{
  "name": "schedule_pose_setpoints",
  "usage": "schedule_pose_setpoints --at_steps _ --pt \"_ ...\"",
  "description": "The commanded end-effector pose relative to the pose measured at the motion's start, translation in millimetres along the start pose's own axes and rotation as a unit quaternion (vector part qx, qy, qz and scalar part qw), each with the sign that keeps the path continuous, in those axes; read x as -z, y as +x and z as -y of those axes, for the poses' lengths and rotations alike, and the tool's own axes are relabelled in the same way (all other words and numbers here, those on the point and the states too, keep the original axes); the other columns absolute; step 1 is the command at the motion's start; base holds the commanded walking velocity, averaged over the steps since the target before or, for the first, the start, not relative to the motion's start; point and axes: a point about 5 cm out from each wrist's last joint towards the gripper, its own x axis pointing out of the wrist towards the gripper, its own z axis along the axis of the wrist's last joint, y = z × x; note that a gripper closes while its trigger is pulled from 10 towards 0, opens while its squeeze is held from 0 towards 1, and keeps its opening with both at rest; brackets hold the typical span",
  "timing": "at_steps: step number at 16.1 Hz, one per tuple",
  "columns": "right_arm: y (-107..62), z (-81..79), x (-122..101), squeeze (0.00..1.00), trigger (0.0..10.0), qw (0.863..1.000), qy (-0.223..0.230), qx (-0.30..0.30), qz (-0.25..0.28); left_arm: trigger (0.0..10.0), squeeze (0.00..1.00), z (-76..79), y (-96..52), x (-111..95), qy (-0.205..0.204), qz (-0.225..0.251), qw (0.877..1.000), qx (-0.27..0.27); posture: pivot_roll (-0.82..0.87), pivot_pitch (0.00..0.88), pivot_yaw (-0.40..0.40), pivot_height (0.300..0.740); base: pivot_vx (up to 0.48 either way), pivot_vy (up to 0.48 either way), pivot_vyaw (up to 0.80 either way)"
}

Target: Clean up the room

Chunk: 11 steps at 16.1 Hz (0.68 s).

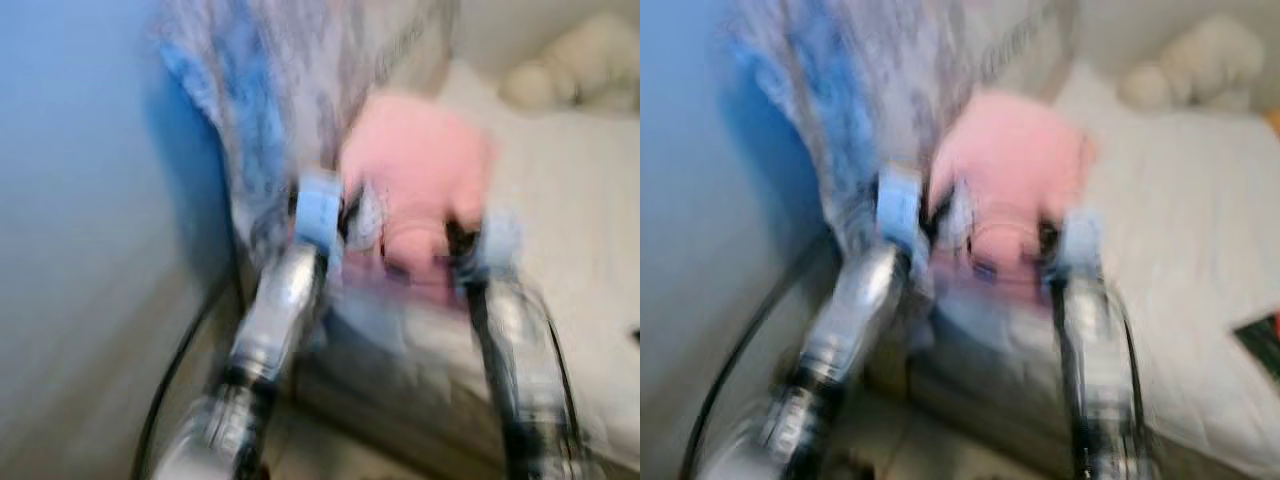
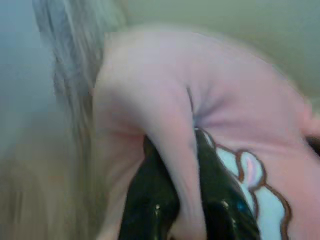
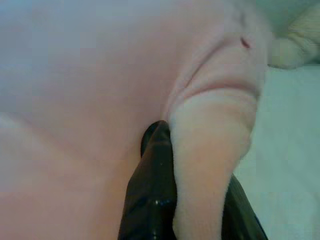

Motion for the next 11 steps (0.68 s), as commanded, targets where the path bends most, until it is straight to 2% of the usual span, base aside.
schedule_pose_setpoints --at_steps 1,2,4,5,6,11 --pt "-11.8 6.8 -16 0.00 10.0 0.999 -0.026 0.034 0.032 10.0 0.00 3.4 -1.1 -22 0.017 0.029 0.999 0.022 0.06 0.000 -0.034 0.740 0.000 0.000 0.00" --pt "-41.9 16.3 -15 0.00 10.0 0.996 -0.030 0.071 0.036 10.0 0.00 -8.0 -17.7 -28 0.035 0.035 0.999 0.007 0.06 0.000 -0.035 0.740 0.000 0.000 0.00" --pt "-55.6 23.3 -27 0.00 10.0 0.992 -0.055 0.089 0.069 10.0 0.00 -16.5 -28.9 -34 0.043 0.050 0.998 -0.012 0.05 0.000 -0.030 0.740 0.000 0.000 0.00" --pt "-60.6 26.7 -27 0.00 10.0 0.991 -0.059 0.096 0.073 10.0 0.00 -17.7 -32.6 -30 0.046 0.051 0.997 -0.019 0.05 0.000 -0.032 0.740 0.334 -0.341 0.00" --pt "-68.0 25.2 -21 0.00 10.0 0.992 -0.062 0.101 0.052 10.0 0.00 -10.7 -35.2 -25 0.061 0.037 0.997 -0.005 0.04 0.000 -0.027 0.740 0.382 -0.285 0.00" --pt "-55.1 19.5 -14 0.00 10.0 0.995 -0.054 0.082 0.035 10.0 0.00 -9.1 -20.5 -24 0.042 0.019 0.999 0.004 0.02 0.000 0.000 0.740 0.386 -0.280 0.00"
